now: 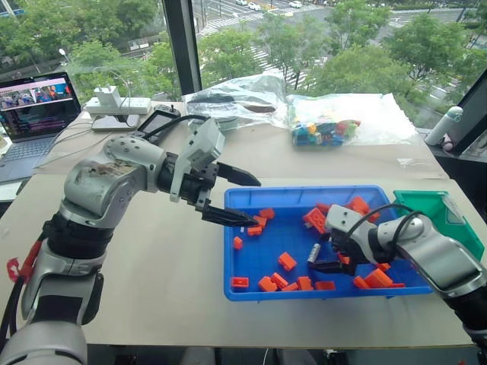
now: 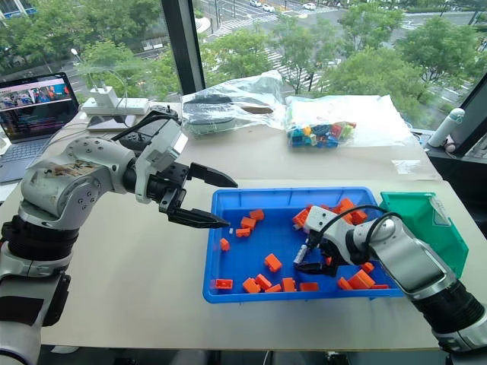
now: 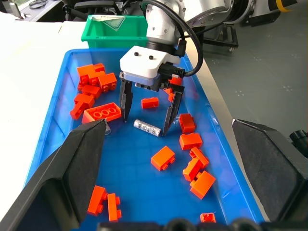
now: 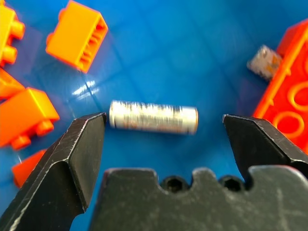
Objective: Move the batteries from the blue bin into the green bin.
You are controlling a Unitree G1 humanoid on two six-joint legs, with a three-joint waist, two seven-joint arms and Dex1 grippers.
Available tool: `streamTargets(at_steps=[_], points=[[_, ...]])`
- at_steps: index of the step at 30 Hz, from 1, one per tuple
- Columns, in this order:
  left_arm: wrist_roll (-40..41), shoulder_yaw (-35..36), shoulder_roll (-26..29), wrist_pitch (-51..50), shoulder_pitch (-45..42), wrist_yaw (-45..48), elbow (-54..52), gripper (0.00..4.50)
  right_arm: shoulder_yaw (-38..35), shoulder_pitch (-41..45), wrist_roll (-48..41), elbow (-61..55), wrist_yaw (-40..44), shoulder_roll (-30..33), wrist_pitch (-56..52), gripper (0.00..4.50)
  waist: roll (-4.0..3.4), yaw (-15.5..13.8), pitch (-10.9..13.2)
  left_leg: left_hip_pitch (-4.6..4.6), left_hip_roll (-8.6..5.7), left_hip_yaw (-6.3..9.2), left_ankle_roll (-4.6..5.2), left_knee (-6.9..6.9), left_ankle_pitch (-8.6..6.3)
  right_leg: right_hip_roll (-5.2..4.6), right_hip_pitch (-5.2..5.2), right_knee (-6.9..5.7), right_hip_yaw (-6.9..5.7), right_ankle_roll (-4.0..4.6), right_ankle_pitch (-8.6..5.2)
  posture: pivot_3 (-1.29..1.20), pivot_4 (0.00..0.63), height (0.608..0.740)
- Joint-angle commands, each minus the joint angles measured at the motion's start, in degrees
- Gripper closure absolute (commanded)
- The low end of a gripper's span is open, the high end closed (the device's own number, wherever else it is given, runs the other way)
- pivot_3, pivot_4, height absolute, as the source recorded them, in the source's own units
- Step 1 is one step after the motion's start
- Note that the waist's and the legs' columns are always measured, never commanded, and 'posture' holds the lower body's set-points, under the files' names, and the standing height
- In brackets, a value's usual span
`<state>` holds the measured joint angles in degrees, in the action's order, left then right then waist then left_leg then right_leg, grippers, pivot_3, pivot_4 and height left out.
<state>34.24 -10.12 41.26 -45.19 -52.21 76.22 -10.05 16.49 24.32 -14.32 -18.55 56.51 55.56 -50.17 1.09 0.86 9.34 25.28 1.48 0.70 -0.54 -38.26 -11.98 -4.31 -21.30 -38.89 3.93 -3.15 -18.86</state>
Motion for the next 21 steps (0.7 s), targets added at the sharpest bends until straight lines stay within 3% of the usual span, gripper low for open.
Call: streamTargets(at_steps=[1,2,6,14,21], points=[[0.0,0.7,-0.1,1.5,-1.1,0.5,0.0,0.00,-0.6,-0.1,0.0,0.2,-0.7,-1.1,-1.0,0.53,0.00,0.0,0.0,0.00,0.00,-0.01,0.00,0.00,0.00,0.01,0.00,0.01,0.00,0.00,0.00,0.00,0.150,0.732],[0.0,0.7,-0.1,1.4,-1.3,0.5,0.0,0.00,-0.7,0.2,-0.1,0.1,-1.0,-1.4,-1.3,0.66,0.00,0.1,0.0,0.00,0.01,-0.01,0.00,0.00,0.00,0.02,0.00,0.00,0.00,0.00,0.00,0.00,0.150,0.732],[-0.2,0.6,-0.3,1.4,-1.6,0.5,0.1,0.00,-0.8,0.4,-0.2,-0.4,-1.5,-2.4,-2.2,1.99,0.00,0.1,0.0,0.00,0.01,0.00,0.00,0.00,0.00,0.03,0.00,0.00,0.00,0.00,0.00,0.00,0.150,0.732],[0.0,0.7,-0.2,0.6,-1.7,0.2,-0.4,0.00,-2.0,-0.2,-1.3,-2.7,-1.9,-2.7,-4.2,1.99,0.00,0.1,0.0,0.00,0.01,0.01,0.00,0.00,0.00,0.02,0.00,0.00,0.00,0.00,0.00,0.00,0.150,0.732],[0.0,0.4,-0.5,0.2,-2.1,0.0,-0.1,0.00,-11.7,3.7,-9.6,-9.2,1.7,0.8,-9.5,1.99,0.00,0.1,0.0,0.00,0.00,0.02,0.00,0.00,0.00,0.00,-0.01,0.00,0.00,0.00,0.00,0.00,0.150,0.732]])
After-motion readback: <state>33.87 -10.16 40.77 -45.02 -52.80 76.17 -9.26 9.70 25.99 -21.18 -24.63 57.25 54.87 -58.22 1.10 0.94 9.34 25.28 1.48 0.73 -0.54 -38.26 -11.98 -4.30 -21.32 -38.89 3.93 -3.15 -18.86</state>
